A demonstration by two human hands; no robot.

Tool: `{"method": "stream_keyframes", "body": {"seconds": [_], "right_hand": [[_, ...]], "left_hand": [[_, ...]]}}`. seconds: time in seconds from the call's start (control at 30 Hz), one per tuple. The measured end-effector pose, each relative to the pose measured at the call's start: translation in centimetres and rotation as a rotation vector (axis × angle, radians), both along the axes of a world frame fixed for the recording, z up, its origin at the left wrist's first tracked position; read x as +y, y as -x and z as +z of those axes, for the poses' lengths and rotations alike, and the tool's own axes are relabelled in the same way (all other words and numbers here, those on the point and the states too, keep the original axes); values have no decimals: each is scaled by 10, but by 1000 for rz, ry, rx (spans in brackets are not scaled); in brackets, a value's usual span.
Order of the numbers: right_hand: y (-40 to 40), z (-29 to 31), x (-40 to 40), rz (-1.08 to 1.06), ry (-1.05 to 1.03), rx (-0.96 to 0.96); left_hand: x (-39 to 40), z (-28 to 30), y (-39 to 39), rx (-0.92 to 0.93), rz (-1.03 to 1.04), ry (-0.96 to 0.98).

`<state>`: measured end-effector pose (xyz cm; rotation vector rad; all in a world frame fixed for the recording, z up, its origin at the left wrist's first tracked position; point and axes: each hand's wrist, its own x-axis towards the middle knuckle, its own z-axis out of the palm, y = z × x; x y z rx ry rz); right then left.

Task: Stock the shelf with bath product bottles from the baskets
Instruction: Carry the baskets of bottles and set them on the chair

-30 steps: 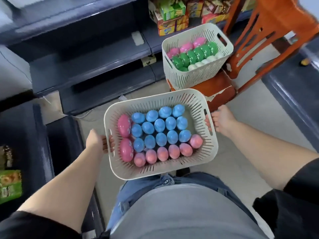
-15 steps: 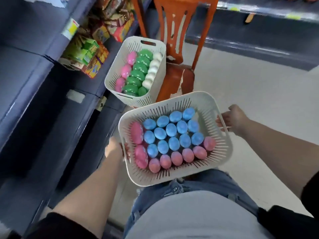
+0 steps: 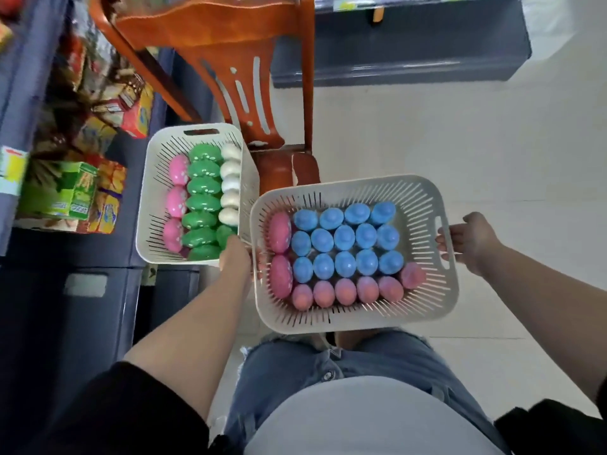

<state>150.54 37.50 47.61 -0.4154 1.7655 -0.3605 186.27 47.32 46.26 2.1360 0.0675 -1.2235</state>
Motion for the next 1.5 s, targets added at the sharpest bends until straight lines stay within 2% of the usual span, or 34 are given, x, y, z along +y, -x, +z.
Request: {"method": "stream_keyframes", "body": {"seconds": [0.27, 0.33, 0.4, 0.43, 0.47, 0.6, 0.8, 1.03, 1.2, 1.37, 1.5], "right_hand": [[-20, -5, 2, -361, -22, 44], [-34, -9, 8, -473, -32, 41], [-53, -13, 12, -579, -37, 33], [-62, -17, 13, -629, -39, 31], [-72, -21, 14, -679, -42, 30], [-107, -44, 13, -876, -63, -20], [-151, -75, 13, -1022, -53, -36], [-194, -100, 21, -1248, -122, -25], [-234, -105, 24, -1414, -170, -72], [-259, -121, 30, -1488, -249, -83], [-262, -121, 32, -1470, -297, -54]], "left_hand": [[-122, -6, -19, 162, -251, 16], [-156, -32, -42, 129, -334, -10], [-196, -105, -76, 83, -466, -81], [-212, -118, -83, 75, -544, -124], [-227, -119, -86, 71, -593, -139], [-267, -68, -81, 63, -691, -64], [-313, -84, -82, 59, -718, -68], [-354, -101, -61, -44, -941, -84], [-371, -118, -49, -113, -1101, -13], [-382, -134, -43, -144, -1173, -34], [-383, -137, -45, -129, -1124, 19]]}}
